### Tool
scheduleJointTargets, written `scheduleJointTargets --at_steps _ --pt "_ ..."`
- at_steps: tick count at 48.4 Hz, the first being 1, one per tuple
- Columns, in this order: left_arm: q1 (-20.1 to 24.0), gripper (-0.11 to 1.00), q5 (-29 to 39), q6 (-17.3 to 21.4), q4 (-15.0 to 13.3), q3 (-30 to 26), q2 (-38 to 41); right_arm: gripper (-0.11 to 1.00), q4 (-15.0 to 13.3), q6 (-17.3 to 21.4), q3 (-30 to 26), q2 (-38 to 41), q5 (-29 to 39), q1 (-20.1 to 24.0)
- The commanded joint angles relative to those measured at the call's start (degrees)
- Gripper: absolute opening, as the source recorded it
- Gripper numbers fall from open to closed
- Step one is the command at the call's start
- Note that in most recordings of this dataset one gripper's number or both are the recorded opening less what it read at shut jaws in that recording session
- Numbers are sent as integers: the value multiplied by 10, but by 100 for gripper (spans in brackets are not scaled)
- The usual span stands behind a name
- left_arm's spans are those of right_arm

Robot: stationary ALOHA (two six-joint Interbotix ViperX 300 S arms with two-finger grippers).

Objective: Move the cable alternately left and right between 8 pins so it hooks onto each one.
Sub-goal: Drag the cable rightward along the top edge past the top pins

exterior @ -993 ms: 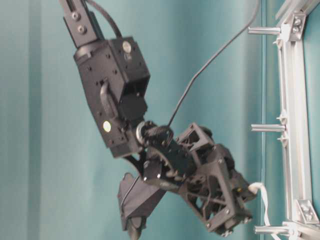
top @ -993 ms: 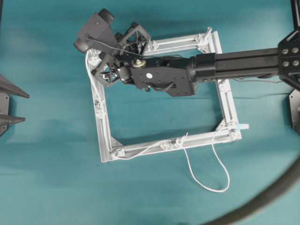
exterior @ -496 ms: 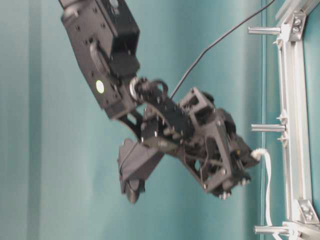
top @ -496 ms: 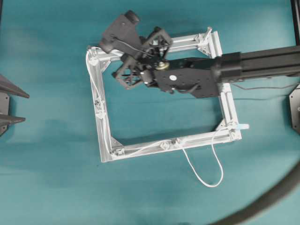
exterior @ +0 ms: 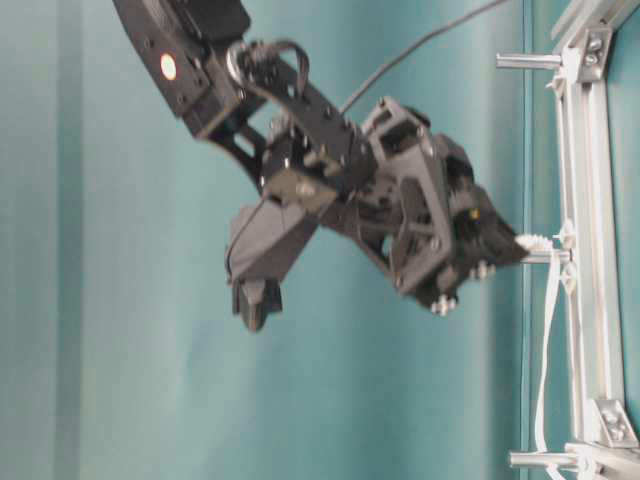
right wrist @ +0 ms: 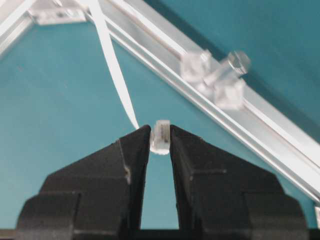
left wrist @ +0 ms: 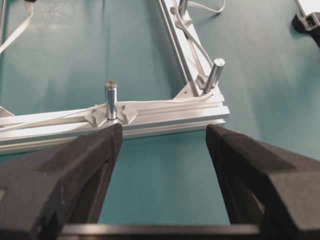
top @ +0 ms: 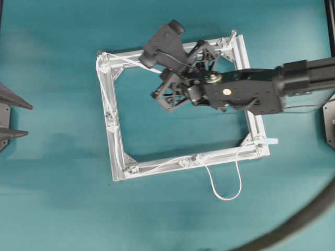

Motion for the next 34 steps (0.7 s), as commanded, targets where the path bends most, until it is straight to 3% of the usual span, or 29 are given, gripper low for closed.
scheduleJointTargets --at_steps 1,22,34 --pt "3 72 -4 -1 2 -11 9 16 1 -2 17 -40 2 2" --pt "2 72 -3 -2 2 -10 9 16 1 -30 105 -114 -10 -40" --pt "2 72 -4 -1 2 -11 9 16 1 -96 116 -116 -27 -72"
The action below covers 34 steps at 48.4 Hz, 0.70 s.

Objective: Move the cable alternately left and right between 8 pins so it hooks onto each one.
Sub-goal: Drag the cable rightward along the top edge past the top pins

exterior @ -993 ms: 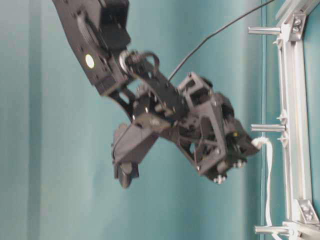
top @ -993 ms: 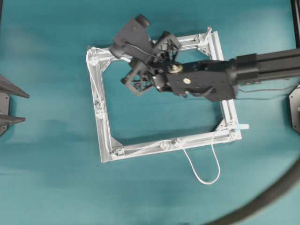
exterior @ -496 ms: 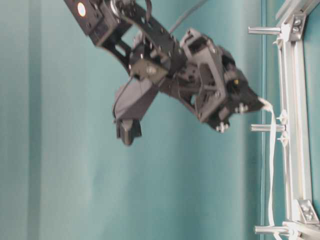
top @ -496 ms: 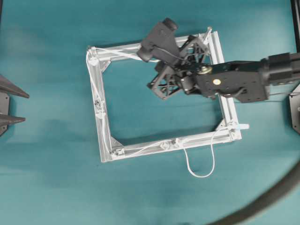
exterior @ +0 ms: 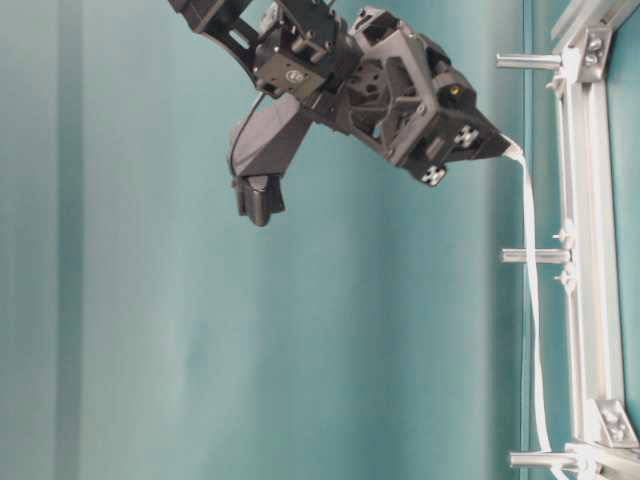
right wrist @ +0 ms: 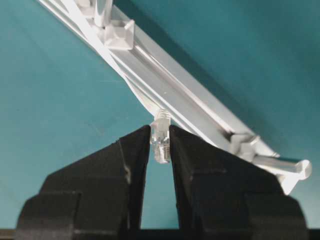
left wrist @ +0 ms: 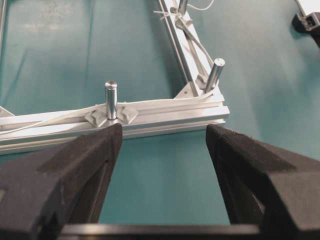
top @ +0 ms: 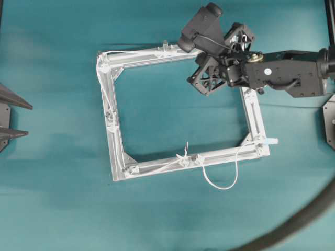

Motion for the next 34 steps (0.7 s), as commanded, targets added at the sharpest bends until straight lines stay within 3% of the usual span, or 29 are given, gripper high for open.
scheduleJointTargets --at_steps 1,14,25,34 --pt "4 72 -4 -2 4 -11 9 16 -4 -19 -4 -18 -1 -13" --pt "4 72 -4 -1 3 -10 9 16 -33 -67 10 -29 7 -18" --pt "3 72 -4 -1 3 -10 9 16 -39 -72 74 -64 5 -19" --pt "3 72 -4 -1 3 -10 9 16 -61 -75 105 -69 -25 -40"
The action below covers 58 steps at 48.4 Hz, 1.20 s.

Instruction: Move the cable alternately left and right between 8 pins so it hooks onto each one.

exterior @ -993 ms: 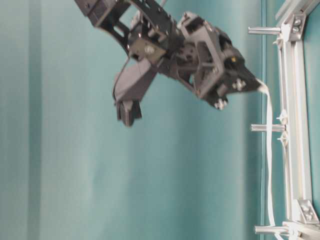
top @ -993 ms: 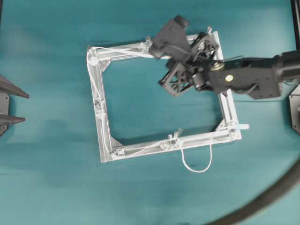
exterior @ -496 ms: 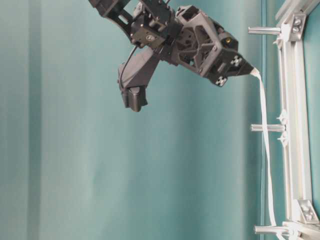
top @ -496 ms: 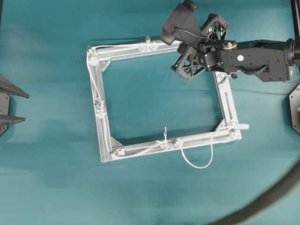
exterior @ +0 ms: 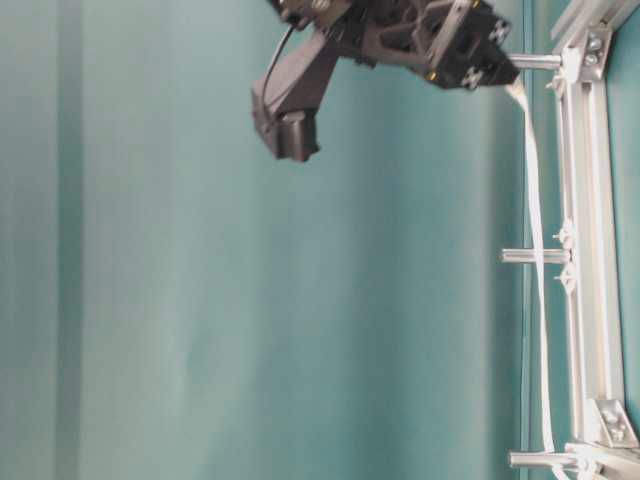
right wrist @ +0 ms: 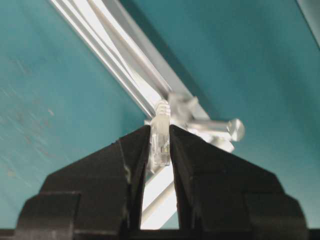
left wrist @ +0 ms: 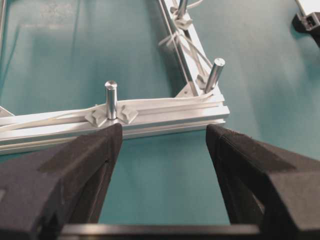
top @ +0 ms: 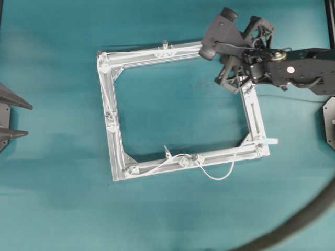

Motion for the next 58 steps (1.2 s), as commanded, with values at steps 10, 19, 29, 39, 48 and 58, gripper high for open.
scheduleJointTargets --at_steps 10,19,29,39,48,58 --pt "2 72 -4 -2 2 -11 9 16 -54 -25 -1 -12 -37 -50" --pt "2 72 -4 -1 2 -10 10 16 -115 -45 6 -12 -29 -53" --pt "2 72 -4 -1 2 -10 9 16 -172 -46 30 -15 -8 -59" --pt "2 72 -4 -1 2 -10 9 16 -197 -42 49 -15 -6 -70" --pt "2 72 -4 -2 2 -10 9 16 -204 -41 56 -15 -26 -94" --pt "2 72 -4 -1 2 -10 9 16 -200 -35 64 -18 -46 -99"
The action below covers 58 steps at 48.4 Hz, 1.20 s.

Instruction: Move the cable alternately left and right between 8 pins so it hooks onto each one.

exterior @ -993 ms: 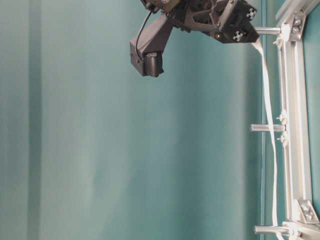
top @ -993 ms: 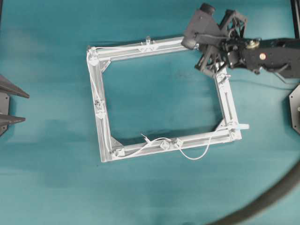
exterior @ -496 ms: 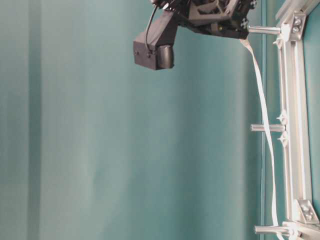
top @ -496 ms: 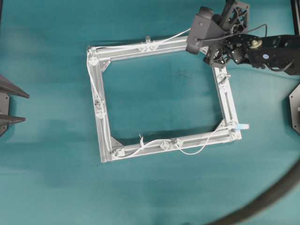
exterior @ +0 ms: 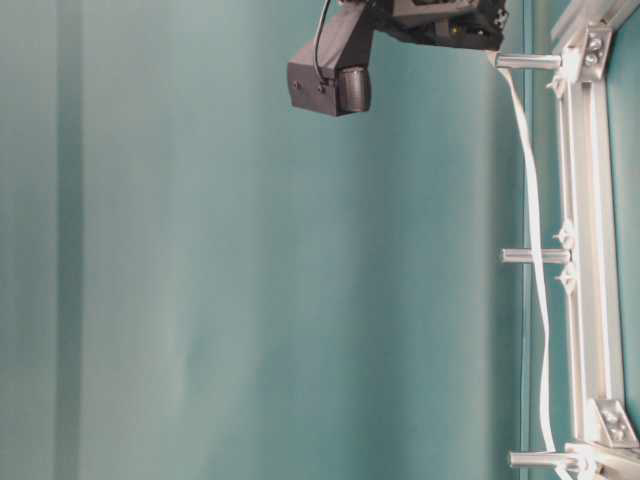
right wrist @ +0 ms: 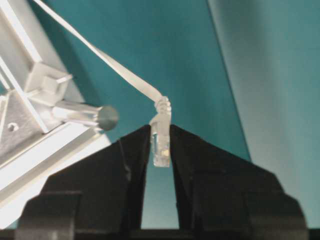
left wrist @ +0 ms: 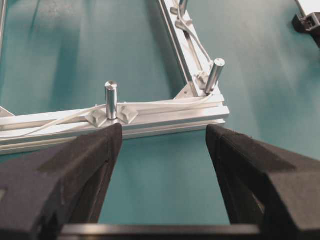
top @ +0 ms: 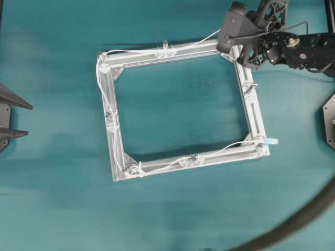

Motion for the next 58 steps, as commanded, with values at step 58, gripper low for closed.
scheduleJointTargets --at_steps 58 --pt "3 72 -4 -1 2 -10 9 16 286 38 62 -82 -131 10"
